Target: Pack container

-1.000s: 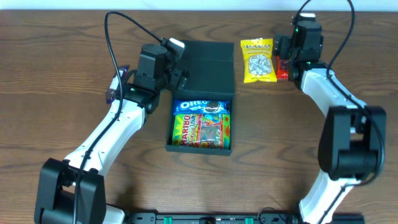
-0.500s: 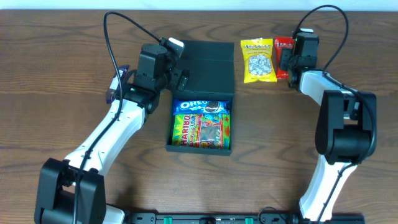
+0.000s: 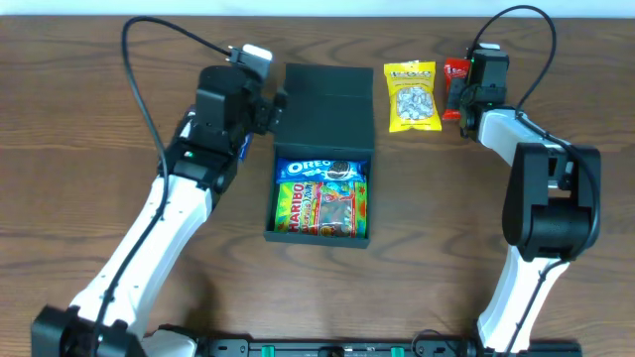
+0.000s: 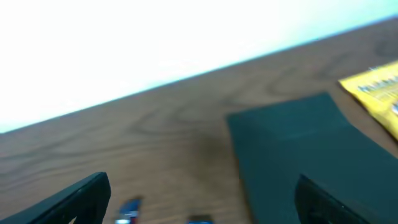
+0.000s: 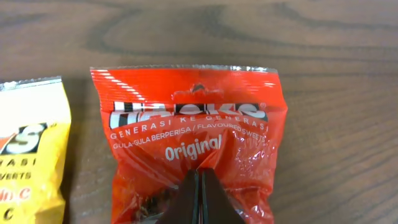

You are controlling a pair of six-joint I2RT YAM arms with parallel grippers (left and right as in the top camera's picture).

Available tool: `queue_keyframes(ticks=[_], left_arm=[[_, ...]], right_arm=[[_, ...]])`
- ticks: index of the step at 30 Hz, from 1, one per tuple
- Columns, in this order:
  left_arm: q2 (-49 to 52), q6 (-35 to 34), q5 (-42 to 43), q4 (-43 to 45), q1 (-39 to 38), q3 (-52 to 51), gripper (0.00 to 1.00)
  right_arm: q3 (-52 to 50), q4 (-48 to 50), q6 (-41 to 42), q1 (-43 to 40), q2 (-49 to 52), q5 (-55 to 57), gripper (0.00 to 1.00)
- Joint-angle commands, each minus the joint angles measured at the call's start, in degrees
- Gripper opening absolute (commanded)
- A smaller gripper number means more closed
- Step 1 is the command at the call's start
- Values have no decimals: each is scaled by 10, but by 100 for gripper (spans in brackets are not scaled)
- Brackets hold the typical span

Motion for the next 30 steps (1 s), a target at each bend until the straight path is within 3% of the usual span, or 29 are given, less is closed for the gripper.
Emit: queue_keyframes(ticks=[1,9,16,23,30], left_arm=[[-25,-7,-60,1,15,8,95],[-52,-7,-74,1,57,8,95],[-52,-7,-76,3,63,8,95],[-62,-7,-75,19,107,8,95],[-78,-7,-75,21,155,8,95]], right_arm=[[-10,-30,0,-5,-27,-23,1],[-10,-126,0,-4,-193,-57,1],[-10,-193,-40,19,-291,-224,2],[-10,-261,-129,77,-348,-323,1],[-10,-323,-97,157,-356,-336,1]])
